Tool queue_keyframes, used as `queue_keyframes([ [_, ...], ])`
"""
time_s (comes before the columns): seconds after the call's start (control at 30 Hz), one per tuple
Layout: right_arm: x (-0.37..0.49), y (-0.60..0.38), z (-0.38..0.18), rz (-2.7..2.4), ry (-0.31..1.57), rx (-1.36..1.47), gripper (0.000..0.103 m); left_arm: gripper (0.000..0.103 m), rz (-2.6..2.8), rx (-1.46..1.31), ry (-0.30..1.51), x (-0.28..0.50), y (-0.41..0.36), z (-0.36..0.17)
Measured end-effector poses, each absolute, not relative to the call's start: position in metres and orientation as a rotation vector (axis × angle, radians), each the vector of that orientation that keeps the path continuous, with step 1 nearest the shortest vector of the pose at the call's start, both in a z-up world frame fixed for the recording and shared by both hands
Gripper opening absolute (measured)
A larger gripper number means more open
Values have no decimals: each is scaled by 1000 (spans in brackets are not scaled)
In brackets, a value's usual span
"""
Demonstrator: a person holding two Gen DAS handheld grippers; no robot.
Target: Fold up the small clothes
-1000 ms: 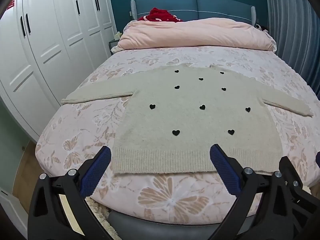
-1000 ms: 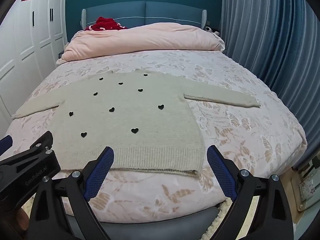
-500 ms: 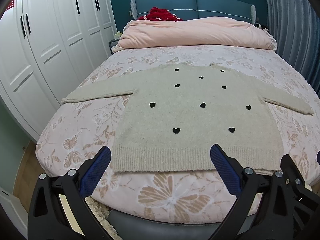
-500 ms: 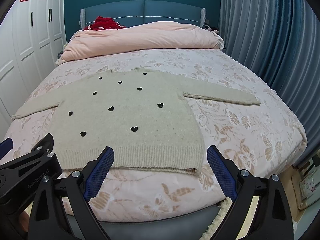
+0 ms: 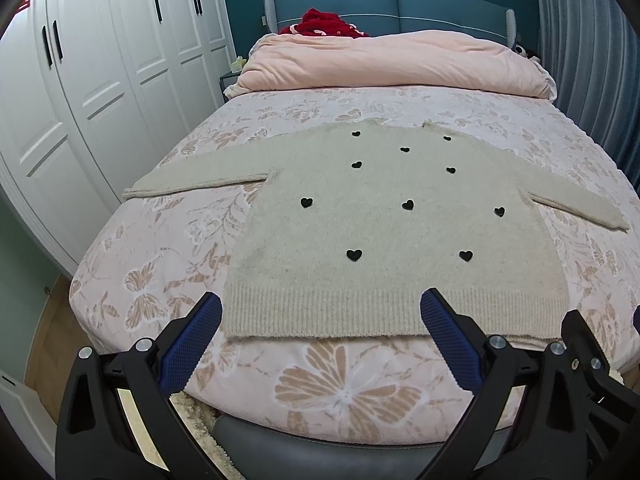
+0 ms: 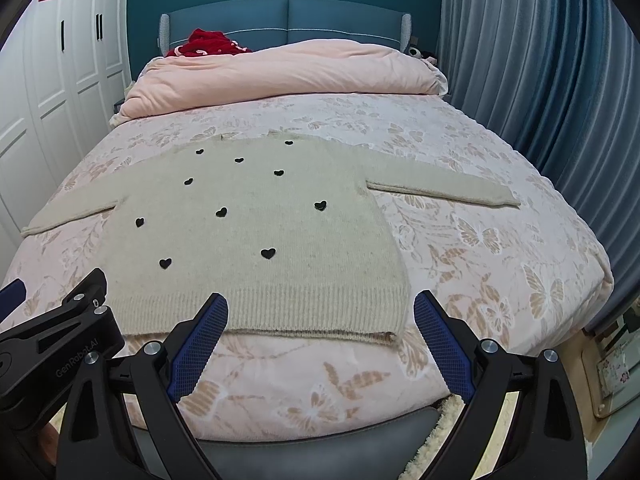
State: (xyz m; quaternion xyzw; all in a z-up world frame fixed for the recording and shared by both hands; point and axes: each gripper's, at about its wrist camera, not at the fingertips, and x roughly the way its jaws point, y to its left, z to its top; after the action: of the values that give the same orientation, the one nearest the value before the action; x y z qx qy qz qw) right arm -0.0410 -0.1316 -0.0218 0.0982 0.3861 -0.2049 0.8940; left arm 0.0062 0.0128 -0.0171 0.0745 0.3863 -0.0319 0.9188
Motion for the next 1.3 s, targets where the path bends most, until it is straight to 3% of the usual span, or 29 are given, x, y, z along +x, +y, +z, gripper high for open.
queue_keyframes([
  [1.3, -45, -133, -25, -424, 811, 211, 93, 97, -60, 151, 802, 5, 19, -21],
])
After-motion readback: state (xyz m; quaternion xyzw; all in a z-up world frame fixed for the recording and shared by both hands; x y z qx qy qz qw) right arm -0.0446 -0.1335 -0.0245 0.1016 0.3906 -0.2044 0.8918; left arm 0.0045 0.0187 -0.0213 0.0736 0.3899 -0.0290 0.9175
